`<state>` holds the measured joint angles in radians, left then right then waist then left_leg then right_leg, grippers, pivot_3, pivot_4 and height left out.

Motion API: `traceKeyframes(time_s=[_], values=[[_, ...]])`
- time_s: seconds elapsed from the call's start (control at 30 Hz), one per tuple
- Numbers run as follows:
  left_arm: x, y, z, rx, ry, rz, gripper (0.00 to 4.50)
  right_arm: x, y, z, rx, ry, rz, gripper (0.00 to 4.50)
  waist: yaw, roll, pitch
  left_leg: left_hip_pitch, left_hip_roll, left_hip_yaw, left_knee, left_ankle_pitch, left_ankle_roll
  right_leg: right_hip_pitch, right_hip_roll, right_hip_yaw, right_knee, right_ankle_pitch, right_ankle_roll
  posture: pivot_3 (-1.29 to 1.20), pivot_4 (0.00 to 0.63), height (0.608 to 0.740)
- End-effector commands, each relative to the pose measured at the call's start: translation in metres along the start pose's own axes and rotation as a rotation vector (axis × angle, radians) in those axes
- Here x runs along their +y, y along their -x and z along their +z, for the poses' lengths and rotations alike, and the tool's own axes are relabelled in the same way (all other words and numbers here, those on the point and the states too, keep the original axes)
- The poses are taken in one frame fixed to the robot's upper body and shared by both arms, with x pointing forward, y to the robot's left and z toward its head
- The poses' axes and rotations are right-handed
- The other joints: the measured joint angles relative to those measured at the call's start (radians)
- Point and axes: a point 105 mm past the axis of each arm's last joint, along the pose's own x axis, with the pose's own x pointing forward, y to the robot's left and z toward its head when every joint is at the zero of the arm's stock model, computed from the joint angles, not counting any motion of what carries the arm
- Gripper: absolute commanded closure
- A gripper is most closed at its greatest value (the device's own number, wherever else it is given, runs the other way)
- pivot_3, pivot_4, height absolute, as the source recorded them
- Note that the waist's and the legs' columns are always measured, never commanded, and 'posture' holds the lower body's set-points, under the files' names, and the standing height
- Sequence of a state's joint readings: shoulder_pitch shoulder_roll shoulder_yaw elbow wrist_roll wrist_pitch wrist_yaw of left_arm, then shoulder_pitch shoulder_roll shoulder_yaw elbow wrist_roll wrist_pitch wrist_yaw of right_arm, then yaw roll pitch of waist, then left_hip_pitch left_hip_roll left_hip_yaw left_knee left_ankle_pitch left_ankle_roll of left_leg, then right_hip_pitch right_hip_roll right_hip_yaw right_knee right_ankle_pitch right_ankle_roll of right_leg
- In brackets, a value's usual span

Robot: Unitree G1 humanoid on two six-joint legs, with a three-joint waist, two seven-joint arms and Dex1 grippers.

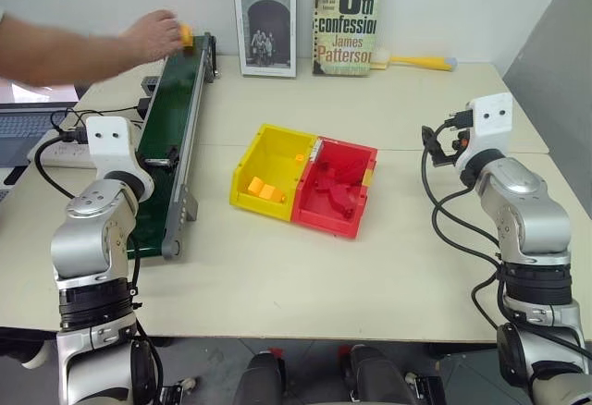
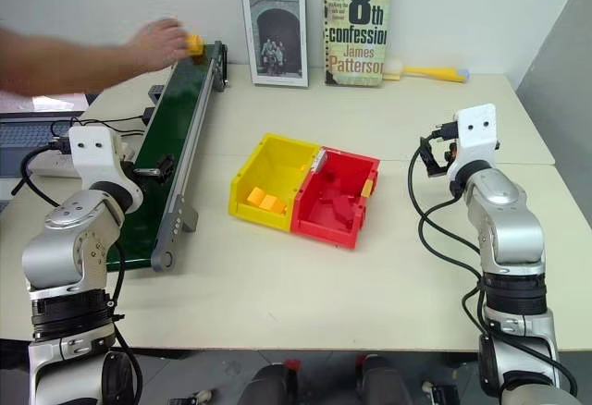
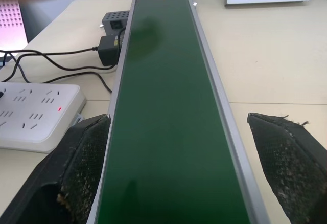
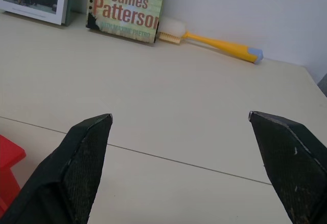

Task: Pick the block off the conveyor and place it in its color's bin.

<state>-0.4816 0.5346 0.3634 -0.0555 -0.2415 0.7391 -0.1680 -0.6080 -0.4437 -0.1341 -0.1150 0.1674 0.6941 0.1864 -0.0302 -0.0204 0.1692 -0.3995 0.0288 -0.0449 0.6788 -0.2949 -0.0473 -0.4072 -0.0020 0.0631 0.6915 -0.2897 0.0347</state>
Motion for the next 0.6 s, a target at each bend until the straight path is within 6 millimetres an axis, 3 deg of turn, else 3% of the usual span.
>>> traceKeyframes(time_s=[0.03, 0.3, 0.6], values=[[0.008, 0.007, 0.016, -0.054, -0.031, 0.029, 0.04, -0.001, 0.001, 0.014, -0.046, 0.012, -0.008, 0.0, 0.0, 0.0, 0.0, 0.0, 0.0, 0.0, 0.0, 0.0, 0.0, 0.0, 0.0, 0.0, 0.0, 0.0, 0.0, 0.0, 0.15, 0.74], [0.015, 0.013, 0.024, -0.106, 0.004, 0.066, 0.04, -0.003, 0.002, 0.01, -0.031, 0.009, -0.009, 0.0, 0.0, 0.0, 0.0, 0.0, 0.0, 0.0, 0.0, 0.0, 0.0, 0.0, 0.0, 0.0, 0.0, 0.0, 0.0, 0.0, 0.15, 0.74], [0.016, 0.014, 0.032, -0.16, 0.032, 0.086, 0.04, 0.004, 0.0, 0.02, -0.066, 0.002, 0.027, 0.0, 0.0, 0.0, 0.0, 0.0, 0.0, 0.0, 0.0, 0.0, 0.0, 0.0, 0.0, 0.0, 0.0, 0.0, 0.0, 0.0, 0.15, 0.74]])
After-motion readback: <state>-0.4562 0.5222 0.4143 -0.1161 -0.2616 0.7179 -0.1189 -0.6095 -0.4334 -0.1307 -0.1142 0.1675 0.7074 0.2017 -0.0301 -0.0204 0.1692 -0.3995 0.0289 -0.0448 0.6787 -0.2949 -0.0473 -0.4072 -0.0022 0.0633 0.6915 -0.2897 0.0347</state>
